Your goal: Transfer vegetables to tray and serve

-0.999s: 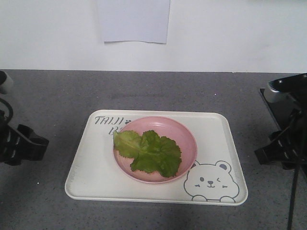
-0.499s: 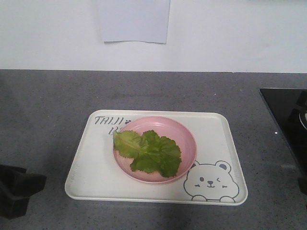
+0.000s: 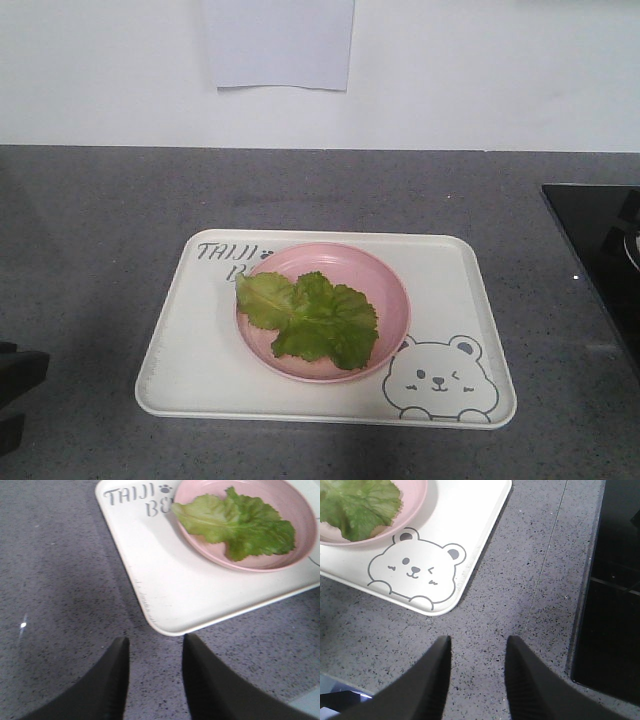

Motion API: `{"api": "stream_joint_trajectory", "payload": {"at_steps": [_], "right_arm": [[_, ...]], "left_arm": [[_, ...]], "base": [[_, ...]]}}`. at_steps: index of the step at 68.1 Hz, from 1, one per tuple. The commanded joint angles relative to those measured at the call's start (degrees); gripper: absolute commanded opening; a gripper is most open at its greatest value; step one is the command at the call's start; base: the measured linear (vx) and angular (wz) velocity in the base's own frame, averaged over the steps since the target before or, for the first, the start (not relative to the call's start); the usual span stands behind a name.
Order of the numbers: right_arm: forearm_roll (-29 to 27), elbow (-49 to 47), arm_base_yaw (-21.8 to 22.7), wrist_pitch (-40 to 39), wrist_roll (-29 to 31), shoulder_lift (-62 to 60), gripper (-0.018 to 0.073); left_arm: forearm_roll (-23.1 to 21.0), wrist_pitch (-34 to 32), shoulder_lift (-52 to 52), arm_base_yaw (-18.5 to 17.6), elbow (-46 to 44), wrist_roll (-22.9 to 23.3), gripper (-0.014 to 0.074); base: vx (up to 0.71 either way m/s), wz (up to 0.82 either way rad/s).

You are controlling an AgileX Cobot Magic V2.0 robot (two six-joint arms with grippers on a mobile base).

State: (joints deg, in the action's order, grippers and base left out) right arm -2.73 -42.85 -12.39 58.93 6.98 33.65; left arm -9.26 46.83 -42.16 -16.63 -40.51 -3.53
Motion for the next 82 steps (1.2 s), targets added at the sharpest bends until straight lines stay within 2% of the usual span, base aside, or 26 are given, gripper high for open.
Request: {"api": "stream_joint_trajectory", "payload": {"at_steps": [1, 15, 20, 69, 75, 82], "right_arm": [[0.3, -1.2, -0.1, -3.3, 0.3, 0.2, 0.0174], [-0.1, -1.2, -0.1, -3.3, 0.3, 0.2, 0.0025], [-0.1, -1.2, -0.1, -3.3, 0.3, 0.2, -0.0015], [0.1, -1.2, -0.1, -2.0, 0.3, 0.2, -0.001], [0.1, -1.2, -0.1, -1.8, 0.3, 0.2, -0.001], [0.1, -1.2, -0.1, -1.3, 0.3, 0.2, -0.001]], "left_arm": [[0.6, -3.8, 0.3, -0.2, -1.3, 1.5, 0.014], [1.0, -4.5, 0.3, -0.2, -1.3, 1.3, -0.0008], [1.4, -4.7, 0.3, -0.2, -1.3, 1.3, -0.0008], [1.4, -4.1, 0.6, -0.4, -1.3, 1.3, -0.0006], [4.3, -4.2, 2.7, -0.4, -1.0, 0.9, -0.0006], [4.8, -7.8, 7.4, 0.9, 2.8, 0.9, -0.0006]], "base": [[0.0, 0.0], [0.0, 0.0], [0.0, 0.0], [0.0, 0.0], [0.0, 0.0], [0.0, 0.0]]}}
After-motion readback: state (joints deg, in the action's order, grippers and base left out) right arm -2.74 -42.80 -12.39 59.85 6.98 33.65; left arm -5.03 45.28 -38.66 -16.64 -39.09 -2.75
